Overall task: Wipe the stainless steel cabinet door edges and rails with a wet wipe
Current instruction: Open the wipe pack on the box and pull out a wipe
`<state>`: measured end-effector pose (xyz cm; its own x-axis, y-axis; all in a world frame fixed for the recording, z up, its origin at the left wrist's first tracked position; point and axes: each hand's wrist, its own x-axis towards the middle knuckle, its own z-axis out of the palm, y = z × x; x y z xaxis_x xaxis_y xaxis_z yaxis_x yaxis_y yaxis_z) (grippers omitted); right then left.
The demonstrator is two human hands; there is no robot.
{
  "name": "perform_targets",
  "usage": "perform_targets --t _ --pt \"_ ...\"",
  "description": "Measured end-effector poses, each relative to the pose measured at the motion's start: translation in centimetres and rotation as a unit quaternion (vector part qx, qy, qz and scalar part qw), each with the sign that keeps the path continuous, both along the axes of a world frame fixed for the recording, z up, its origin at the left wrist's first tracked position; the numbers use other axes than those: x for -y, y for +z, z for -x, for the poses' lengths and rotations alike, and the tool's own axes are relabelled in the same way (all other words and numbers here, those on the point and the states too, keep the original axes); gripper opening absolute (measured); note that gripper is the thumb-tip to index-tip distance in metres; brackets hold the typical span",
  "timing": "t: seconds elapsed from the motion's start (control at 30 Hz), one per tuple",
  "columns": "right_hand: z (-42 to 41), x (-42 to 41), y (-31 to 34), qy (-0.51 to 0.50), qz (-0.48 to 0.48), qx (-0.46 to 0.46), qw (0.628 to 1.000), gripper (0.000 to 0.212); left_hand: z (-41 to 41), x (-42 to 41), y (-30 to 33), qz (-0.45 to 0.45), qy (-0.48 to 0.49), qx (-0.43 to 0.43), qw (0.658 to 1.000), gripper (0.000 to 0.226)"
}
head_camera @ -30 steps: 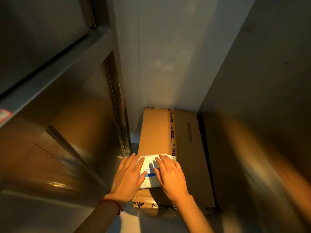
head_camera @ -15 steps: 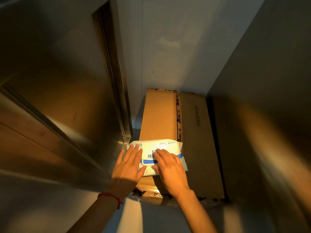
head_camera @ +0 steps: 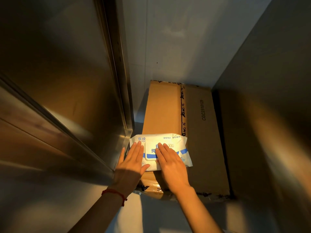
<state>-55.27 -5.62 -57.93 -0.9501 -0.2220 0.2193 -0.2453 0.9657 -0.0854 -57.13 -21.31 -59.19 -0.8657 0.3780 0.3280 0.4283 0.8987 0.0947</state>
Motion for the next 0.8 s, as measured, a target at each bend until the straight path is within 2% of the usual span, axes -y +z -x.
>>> perform_targets --t 0.37,0.8 --pt "0.07 -0.4 -0.11 0.017 -0.005 0.01 1.0 0.079 -0.12 -0.12 -0.67 0.035 -0.012 -0.025 0.999 0.074" --pt "0.86 -0.58 0.16 0.046 0.015 -0.024 0.999 0.066 0.24 -0.31 -0.62 0.04 -0.019 0.003 0.999 0.073"
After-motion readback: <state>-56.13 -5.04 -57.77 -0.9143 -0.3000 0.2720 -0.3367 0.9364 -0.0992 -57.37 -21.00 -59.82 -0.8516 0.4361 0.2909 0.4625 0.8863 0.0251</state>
